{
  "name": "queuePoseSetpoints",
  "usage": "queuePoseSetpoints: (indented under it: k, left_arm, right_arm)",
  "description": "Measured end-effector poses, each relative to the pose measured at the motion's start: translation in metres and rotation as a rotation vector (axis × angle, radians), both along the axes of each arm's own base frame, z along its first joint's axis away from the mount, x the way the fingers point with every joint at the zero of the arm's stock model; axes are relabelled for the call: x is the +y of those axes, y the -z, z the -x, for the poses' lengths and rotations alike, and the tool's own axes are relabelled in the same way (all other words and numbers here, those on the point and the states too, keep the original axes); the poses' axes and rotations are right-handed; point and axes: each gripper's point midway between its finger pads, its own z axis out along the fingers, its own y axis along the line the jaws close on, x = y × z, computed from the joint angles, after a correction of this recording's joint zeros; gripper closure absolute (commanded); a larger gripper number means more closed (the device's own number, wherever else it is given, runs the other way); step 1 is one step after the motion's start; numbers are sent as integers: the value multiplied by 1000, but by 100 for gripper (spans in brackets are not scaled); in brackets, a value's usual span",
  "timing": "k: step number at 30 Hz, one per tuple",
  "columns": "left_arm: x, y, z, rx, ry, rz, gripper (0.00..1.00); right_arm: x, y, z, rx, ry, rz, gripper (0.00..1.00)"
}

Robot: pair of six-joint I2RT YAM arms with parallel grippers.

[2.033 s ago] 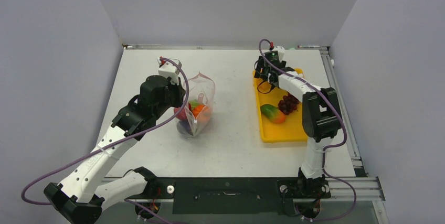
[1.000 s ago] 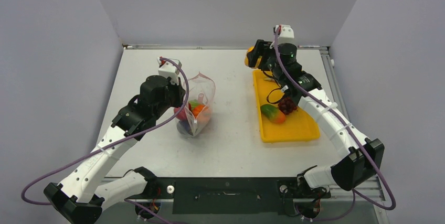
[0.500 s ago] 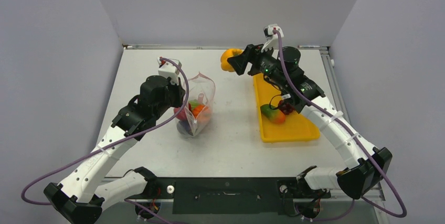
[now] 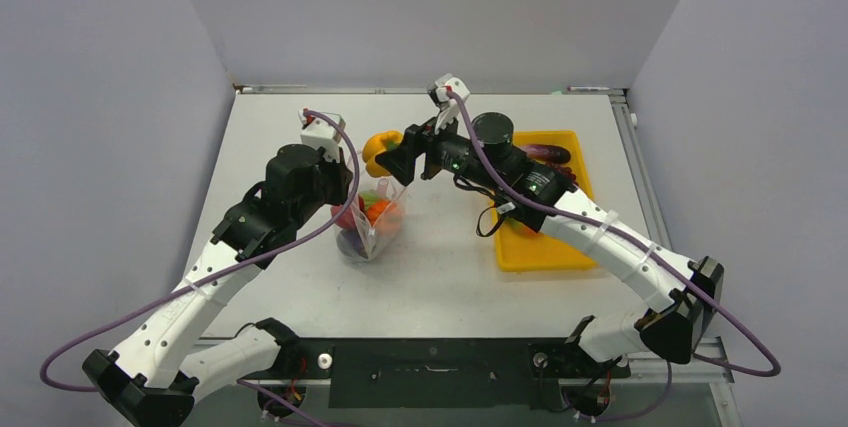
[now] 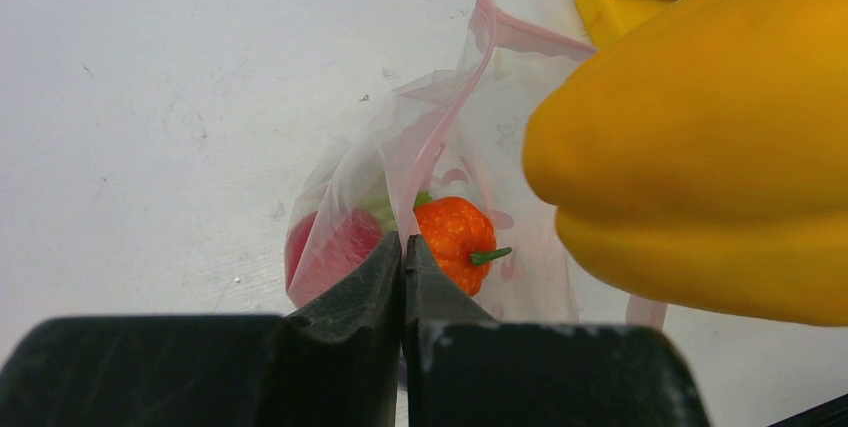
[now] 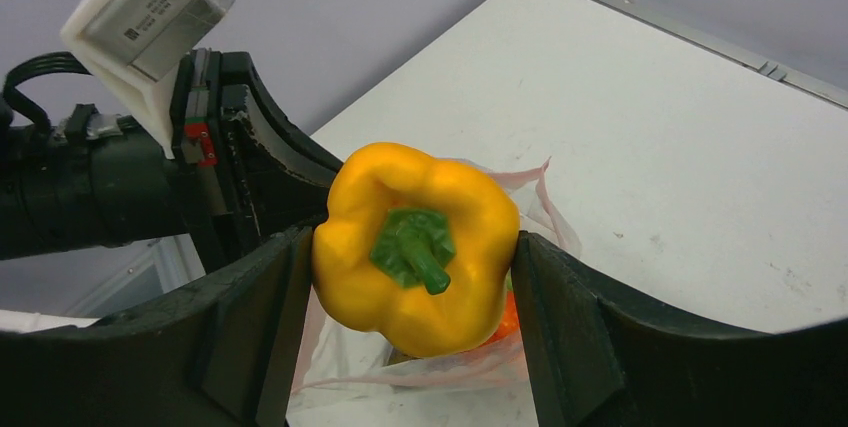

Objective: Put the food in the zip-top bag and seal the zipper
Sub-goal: Place the fake vegetable in the zipper food storage bag.

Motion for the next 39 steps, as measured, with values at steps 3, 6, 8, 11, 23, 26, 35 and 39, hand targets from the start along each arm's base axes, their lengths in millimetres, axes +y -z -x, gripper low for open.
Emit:
queuePoseSetpoints:
  k: [3, 6, 8, 11, 23, 26, 35, 39]
  left_arm:
    - [0, 0, 0, -1, 0, 1, 100]
    - [0, -1, 0, -2, 0, 1, 100]
    - [0, -1, 0, -2, 0, 1, 100]
    - [0, -1, 0, -2, 0, 1, 100]
    - [0, -1, 0, -2, 0, 1, 100]
    - [0, -1, 0, -2, 0, 2, 100]
    - [0, -1, 0, -2, 0, 2, 100]
    - [0, -1, 0, -2, 1, 2, 100]
  right_arm:
    - [9, 12, -2, 4, 0, 31, 72]
    - [19, 28, -5, 16, 1, 75, 71]
    - [22, 40, -8, 25, 11, 105, 70]
    - [26, 57, -11, 36, 23, 154, 66]
    - [30, 92, -28, 38, 134, 264, 52]
    - [29, 96, -34, 37, 163, 273, 44]
    - [33, 112, -42, 49, 198, 294, 16]
    - [34, 109, -43, 45, 201, 281, 9]
